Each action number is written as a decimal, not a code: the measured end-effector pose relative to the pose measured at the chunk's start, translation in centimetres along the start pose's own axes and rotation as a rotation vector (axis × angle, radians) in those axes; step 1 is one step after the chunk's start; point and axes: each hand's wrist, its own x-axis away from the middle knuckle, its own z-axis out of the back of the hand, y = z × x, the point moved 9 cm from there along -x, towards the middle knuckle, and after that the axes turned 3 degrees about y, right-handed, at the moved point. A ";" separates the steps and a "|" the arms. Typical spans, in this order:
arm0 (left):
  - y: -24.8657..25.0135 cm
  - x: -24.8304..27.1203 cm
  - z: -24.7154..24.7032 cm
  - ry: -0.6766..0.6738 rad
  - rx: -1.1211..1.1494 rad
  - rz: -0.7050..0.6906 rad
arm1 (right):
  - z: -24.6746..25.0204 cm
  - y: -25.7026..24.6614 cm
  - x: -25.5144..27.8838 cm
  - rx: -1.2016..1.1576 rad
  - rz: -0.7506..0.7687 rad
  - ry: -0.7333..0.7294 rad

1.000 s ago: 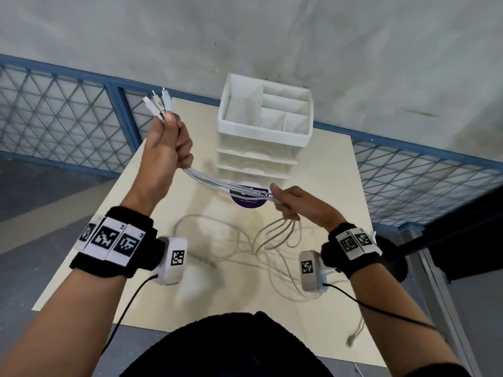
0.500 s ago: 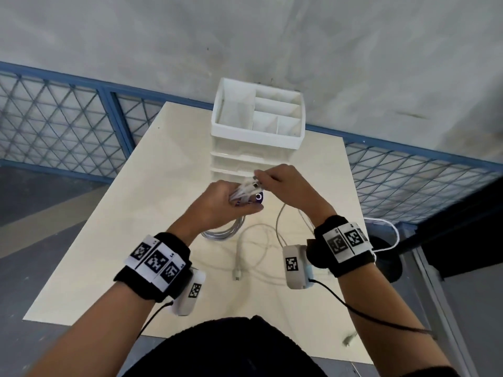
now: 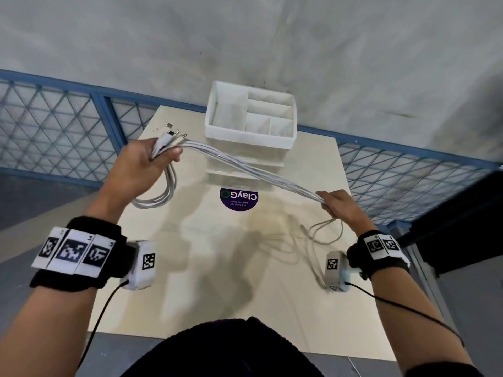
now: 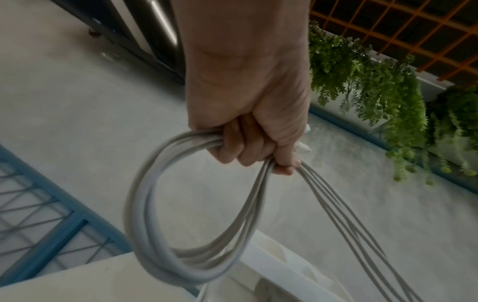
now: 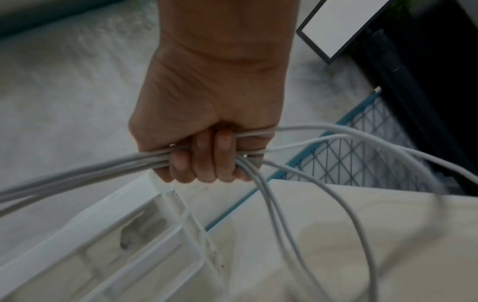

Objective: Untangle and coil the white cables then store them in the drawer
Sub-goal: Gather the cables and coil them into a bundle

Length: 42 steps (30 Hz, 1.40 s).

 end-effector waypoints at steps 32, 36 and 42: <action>2.6 5.0 -7.7 -0.365 0.418 0.097 | -10.2 -24.8 7.4 -0.275 0.648 -0.342; 3.0 4.9 -7.6 -0.317 0.417 0.070 | -10.2 -24.4 6.9 -0.238 0.618 -0.203; 3.5 5.1 -8.5 -0.351 0.490 0.085 | -10.6 -24.1 7.2 -0.208 0.595 -0.181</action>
